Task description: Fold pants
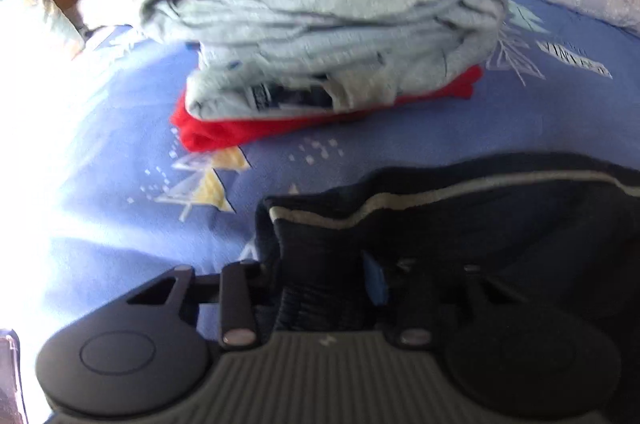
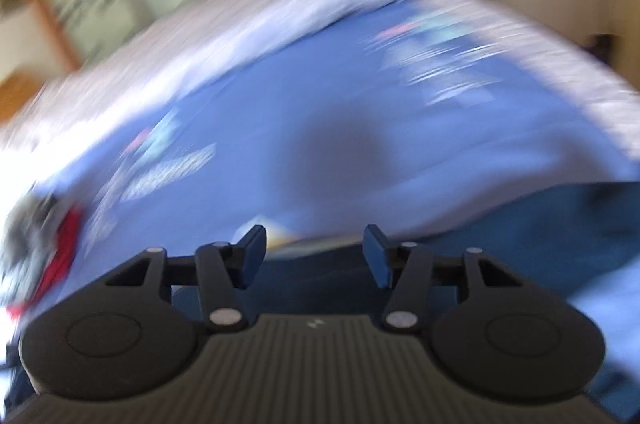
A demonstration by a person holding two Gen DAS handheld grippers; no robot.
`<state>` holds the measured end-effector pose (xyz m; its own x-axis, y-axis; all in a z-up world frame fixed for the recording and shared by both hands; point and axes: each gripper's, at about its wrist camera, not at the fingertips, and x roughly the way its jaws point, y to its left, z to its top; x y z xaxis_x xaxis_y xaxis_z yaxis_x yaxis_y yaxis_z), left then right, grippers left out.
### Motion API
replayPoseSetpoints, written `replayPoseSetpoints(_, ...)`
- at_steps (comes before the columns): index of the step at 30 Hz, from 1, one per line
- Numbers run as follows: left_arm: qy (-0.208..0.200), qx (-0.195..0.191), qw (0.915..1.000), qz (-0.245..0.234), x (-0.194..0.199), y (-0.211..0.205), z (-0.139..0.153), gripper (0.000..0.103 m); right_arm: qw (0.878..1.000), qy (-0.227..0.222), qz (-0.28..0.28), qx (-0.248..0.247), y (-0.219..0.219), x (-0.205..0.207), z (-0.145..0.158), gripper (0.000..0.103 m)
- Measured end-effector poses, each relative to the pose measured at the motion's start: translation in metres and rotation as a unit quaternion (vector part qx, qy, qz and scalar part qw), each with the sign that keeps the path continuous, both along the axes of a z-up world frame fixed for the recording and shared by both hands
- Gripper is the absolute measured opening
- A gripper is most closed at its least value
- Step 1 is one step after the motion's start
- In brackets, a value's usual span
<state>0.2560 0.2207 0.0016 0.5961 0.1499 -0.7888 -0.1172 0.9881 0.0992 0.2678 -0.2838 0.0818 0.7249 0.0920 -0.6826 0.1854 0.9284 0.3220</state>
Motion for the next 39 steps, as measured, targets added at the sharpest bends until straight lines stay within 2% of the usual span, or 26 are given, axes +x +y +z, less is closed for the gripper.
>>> replayPoseSetpoints(2, -0.067, 0.021, 0.9975, 0.009, -0.009, 0.006, 0.027, 0.036, 0.998, 0.014, 0.053, 0.008, 0.045, 0.016, -0.004, 0.056)
replayPoseSetpoints(4, -0.121, 0.01, 0.9919, 0.037, -0.019, 0.019, 0.052, 0.036, 0.995, 0.018, 0.092, 0.017, 0.083, 0.024, -0.005, 0.056)
replayPoseSetpoints(6, -0.145, 0.002, 0.9873, 0.066, -0.022, 0.031, 0.06, 0.037, 0.992, 0.006, 0.126, 0.021, 0.112, 0.027, -0.007, 0.056)
replayPoseSetpoints(8, -0.136, 0.024, 0.9867, 0.086, -0.018, 0.035, 0.045, 0.037, 0.988, 0.008, 0.151, 0.015, 0.13, 0.029, -0.012, 0.057)
replayPoseSetpoints(10, -0.084, 0.047, 0.992, 0.081, -0.007, 0.034, 0.016, 0.043, 0.987, 0.023, 0.157, 0.011, 0.132, 0.029, -0.02, 0.057)
replayPoseSetpoints(12, -0.032, 0.044, 0.9949, 0.084, -0.004, 0.036, -0.011, 0.044, 0.988, 0.042, 0.149, 0.014, 0.123, 0.023, -0.026, 0.057)
replayPoseSetpoints(13, -0.025, 0.038, 0.9951, 0.088, -0.008, 0.037, -0.017, 0.045, 0.989, 0.048, 0.142, 0.015, 0.119, 0.02, -0.029, 0.057)
replayPoseSetpoints(15, -0.039, 0.027, 0.9948, 0.09, -0.023, 0.041, -0.013, 0.046, 0.991, 0.047, 0.125, 0.017, 0.098, 0.008, -0.029, 0.057)
replayPoseSetpoints(18, -0.076, 0.009, 0.9926, 0.095, -0.049, 0.047, 0.012, 0.05, 0.996, 0.026, 0.078, 0.023, 0.047, -0.022, -0.014, 0.057)
replayPoseSetpoints(21, -0.124, 0.025, 0.9864, 0.105, -0.086, 0.052, 0.044, 0.052, 0.999, -0.005, -0.007, 0.044, -0.021, -0.065, 0.002, 0.057)
replayPoseSetpoints(22, -0.134, 0.023, 0.9851, 0.106, -0.088, 0.056, 0.057, 0.052, 0.998, -0.017, -0.041, 0.05, -0.044, -0.084, 0.006, 0.057)
replayPoseSetpoints(26, -0.128, -0.018, 0.9885, 0.079, -0.123, 0.056, 0.07, 0.05, 0.984, -0.034, -0.169, 0.032, -0.12, -0.157, 0.011, 0.057)
replayPoseSetpoints(29, -0.107, -0.042, 0.993, 0.027, -0.138, 0.03, 0.066, 0.051, 0.97, -0.025, -0.24, 0.037, -0.159, -0.193, 0.006, 0.058)
replayPoseSetpoints(32, -0.08, -0.09, 0.9921, -0.033, -0.137, -0.007, 0.053, 0.051, 0.964, -0.037, -0.261, 0.037, -0.178, -0.197, 0.008, 0.058)
replayPoseSetpoints(36, -0.069, -0.13, 0.9847, -0.094, -0.133, -0.072, 0.039, 0.051, 0.965, -0.058, -0.252, 0.049, -0.197, -0.171, 0.013, 0.058)
replayPoseSetpoints(39, -0.058, -0.151, 0.9786, -0.127, -0.122, -0.115, 0.031, 0.051, 0.96, -0.037, -0.269, 0.066, -0.217, -0.144, -0.004, 0.06)
